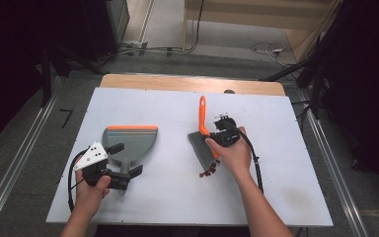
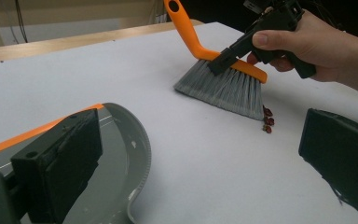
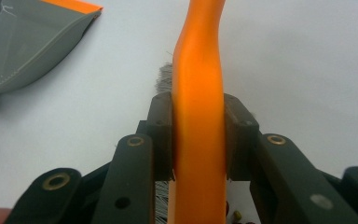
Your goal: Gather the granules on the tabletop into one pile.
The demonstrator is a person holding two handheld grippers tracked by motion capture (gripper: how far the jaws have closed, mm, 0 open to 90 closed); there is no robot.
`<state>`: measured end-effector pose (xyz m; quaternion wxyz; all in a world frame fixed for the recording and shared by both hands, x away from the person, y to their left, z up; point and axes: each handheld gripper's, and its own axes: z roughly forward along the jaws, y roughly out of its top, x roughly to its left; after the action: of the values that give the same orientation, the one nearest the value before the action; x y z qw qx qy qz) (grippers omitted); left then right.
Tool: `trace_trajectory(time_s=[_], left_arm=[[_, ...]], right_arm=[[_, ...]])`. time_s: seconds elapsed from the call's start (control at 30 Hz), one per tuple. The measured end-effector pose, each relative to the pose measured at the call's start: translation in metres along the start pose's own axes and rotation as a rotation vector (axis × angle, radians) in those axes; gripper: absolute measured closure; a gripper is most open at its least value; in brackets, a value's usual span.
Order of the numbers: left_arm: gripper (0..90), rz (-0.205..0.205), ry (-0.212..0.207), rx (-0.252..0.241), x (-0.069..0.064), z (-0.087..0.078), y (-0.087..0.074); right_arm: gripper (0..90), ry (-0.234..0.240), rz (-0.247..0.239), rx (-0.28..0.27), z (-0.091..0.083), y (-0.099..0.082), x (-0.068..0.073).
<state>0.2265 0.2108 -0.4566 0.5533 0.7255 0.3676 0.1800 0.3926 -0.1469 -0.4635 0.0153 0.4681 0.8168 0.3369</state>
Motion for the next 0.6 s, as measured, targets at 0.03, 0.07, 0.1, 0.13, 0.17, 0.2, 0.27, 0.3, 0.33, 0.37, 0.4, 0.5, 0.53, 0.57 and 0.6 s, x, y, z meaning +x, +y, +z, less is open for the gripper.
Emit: trace_trajectory(time_s=[0.03, 0.07, 0.1, 0.13, 0.17, 0.2, 0.27, 0.3, 0.33, 0.37, 0.4, 0.5, 0.53, 0.57, 0.6], left_arm=[[0.0, 0.000, 0.000, 0.000, 0.000, 0.000, 0.000], [0.0, -0.001, 0.000, 0.000, 0.000, 0.000, 0.000], [0.0, -0.003, 0.000, 0.000, 0.000, 0.000, 0.000], [0.0, -0.003, 0.000, 0.000, 0.000, 0.001, 0.000], [0.0, -0.002, -0.001, 0.001, 0.000, 0.001, 0.000], [0.0, -0.002, -0.001, 0.000, 0.000, 0.001, 0.000], [0.0, -0.003, -0.001, 0.001, 0.000, 0.001, 0.000], [0.0, -0.003, 0.000, 0.001, 0.000, 0.001, 0.000], [0.0, -0.003, -0.001, 0.001, 0.000, 0.001, 0.000], [0.0, -0.003, -0.001, 0.000, 0.000, 0.001, 0.000], [0.0, -0.004, 0.000, 0.000, 0.000, 0.001, 0.000], [0.0, -0.004, -0.001, 0.000, 0.000, 0.001, 0.000], [0.0, -0.004, -0.001, 0.000, 0.000, 0.001, 0.000], [0.0, -0.003, -0.001, 0.000, 0.000, 0.001, 0.000], [0.0, -0.003, -0.002, -0.001, 0.000, 0.001, 0.000]], right_arm=[[67.5, 0.003, 0.002, -0.004, -0.001, 0.000, 0.000], [67.6, 0.011, 0.006, -0.012, -0.002, 0.000, 0.000], [67.8, 0.017, 0.001, -0.022, -0.003, 0.001, 0.001], [68.0, 0.017, -0.022, -0.033, -0.004, 0.001, 0.004], [68.2, 0.018, -0.044, -0.037, -0.006, 0.002, 0.006], [68.3, 0.020, -0.064, -0.039, -0.008, 0.004, 0.009], [68.5, 0.034, -0.114, -0.053, -0.014, 0.006, 0.015], [68.5, 0.044, -0.135, -0.053, -0.017, 0.008, 0.018], [68.6, 0.044, -0.163, -0.053, -0.020, 0.009, 0.021], [68.6, 0.045, -0.201, -0.055, -0.024, 0.010, 0.024], [68.6, 0.042, -0.239, -0.053, -0.028, 0.010, 0.027], [68.6, 0.053, -0.332, -0.026, -0.039, 0.008, 0.034], [68.6, 0.076, -0.366, -0.012, -0.042, 0.006, 0.036], [68.6, 0.094, -0.399, 0.007, -0.046, 0.004, 0.037], [68.6, 0.110, -0.439, 0.026, -0.048, 0.001, 0.039]])
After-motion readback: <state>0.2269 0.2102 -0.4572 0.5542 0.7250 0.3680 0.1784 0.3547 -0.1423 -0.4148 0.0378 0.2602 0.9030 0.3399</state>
